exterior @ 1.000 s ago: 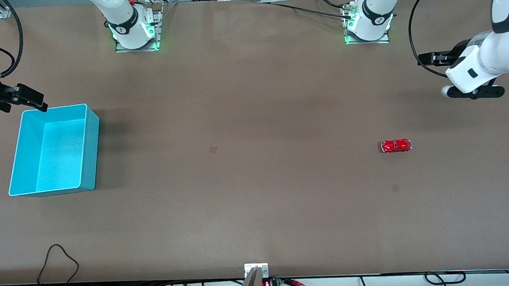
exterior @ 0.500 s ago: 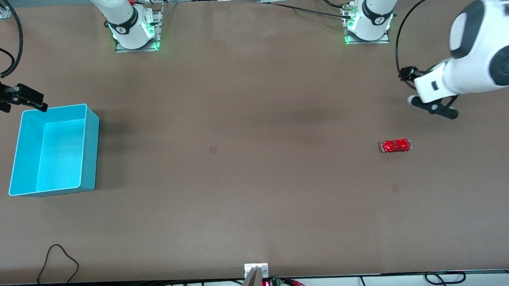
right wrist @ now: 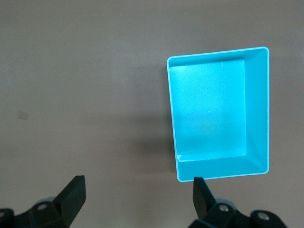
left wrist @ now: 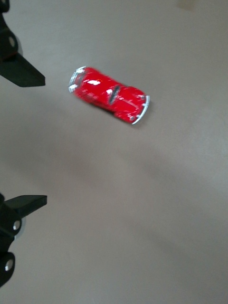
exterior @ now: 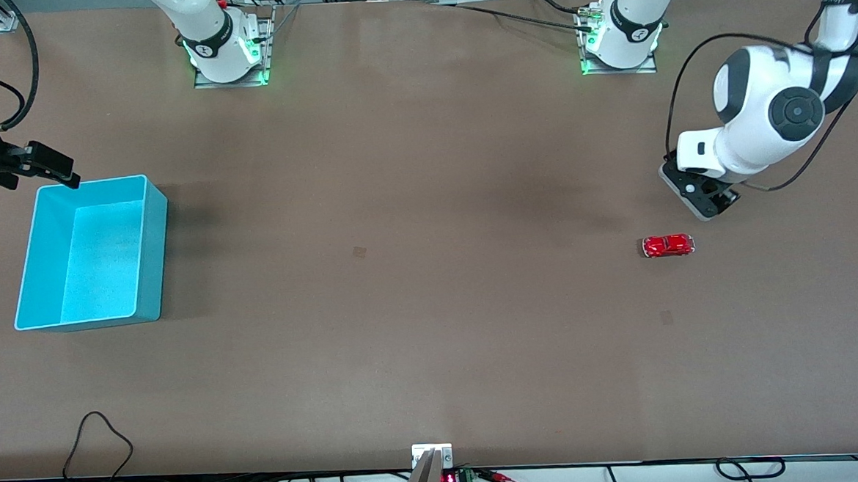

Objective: Wind red beetle toy and store in blue box
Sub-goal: 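Lower the left gripper onto the red car and grasp it, then pull the red car backward along the table with the left gripper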

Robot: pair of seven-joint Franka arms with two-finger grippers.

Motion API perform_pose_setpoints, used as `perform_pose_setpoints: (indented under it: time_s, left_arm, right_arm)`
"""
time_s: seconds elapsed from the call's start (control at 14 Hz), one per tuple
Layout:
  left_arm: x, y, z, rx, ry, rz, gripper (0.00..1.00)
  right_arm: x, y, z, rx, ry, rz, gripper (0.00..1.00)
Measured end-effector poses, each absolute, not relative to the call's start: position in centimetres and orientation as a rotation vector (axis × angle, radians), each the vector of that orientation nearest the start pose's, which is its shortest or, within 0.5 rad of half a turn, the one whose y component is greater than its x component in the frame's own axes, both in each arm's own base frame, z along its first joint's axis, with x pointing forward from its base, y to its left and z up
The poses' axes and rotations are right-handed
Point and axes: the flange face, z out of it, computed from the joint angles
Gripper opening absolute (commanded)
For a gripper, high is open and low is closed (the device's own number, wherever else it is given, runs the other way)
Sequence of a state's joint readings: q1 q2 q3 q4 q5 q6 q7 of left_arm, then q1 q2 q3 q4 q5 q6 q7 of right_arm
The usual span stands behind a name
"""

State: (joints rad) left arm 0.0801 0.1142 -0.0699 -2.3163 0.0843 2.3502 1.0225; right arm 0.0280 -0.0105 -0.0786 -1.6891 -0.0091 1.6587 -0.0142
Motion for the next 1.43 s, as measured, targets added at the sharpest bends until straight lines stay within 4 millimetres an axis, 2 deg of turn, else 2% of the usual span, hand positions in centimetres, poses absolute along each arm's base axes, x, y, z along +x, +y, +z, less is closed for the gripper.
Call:
perform_pose_setpoints:
  time_s: [0.21,0.36,0.5,0.71,0.79,0.93,1.14,1.21,1.43]
  left_arm:
    - [52.5,3.0,22.4,-2.456,1.889,-0.025,1.0]
    - [52.6,4.0,19.1,-2.384,1.967,-0.058,1.0]
    - [52.9,3.9,18.5,-2.351,2.005,-0.065,1.0]
    - [53.7,3.5,19.2,-2.309,2.032,-0.088,1.0]
    - [53.7,3.4,19.2,-2.304,2.037,-0.088,0.96]
    - [53.7,3.3,19.1,-2.298,2.047,-0.086,0.75]
    - [53.7,2.9,19.1,-2.286,2.061,-0.086,0.3]
    - [53.8,2.8,19.1,-2.283,2.063,-0.087,0.2]
    - [54.1,2.9,19.3,-2.251,2.088,-0.094,0.11]
  right_arm:
    - [55.5,-2.9,58.2,-3.148,0.056,0.032,1.0]
    - [55.5,-2.9,58.2,-3.148,0.056,0.032,1.0]
    - [55.5,-2.9,58.2,-3.148,0.056,0.032,1.0]
    - [55.5,-2.9,58.2,-3.148,0.056,0.032,1.0]
    - [55.5,-2.9,58.2,-3.148,0.056,0.032,1.0]
    - [55.5,-2.9,58.2,-3.148,0.056,0.033,1.0]
    - [55.5,-3.0,58.1,-3.148,0.057,0.034,1.0]
    - [55.5,-3.0,58.1,-3.148,0.058,0.035,1.0]
    - [55.5,-3.0,58.1,-3.148,0.058,0.035,1.0]
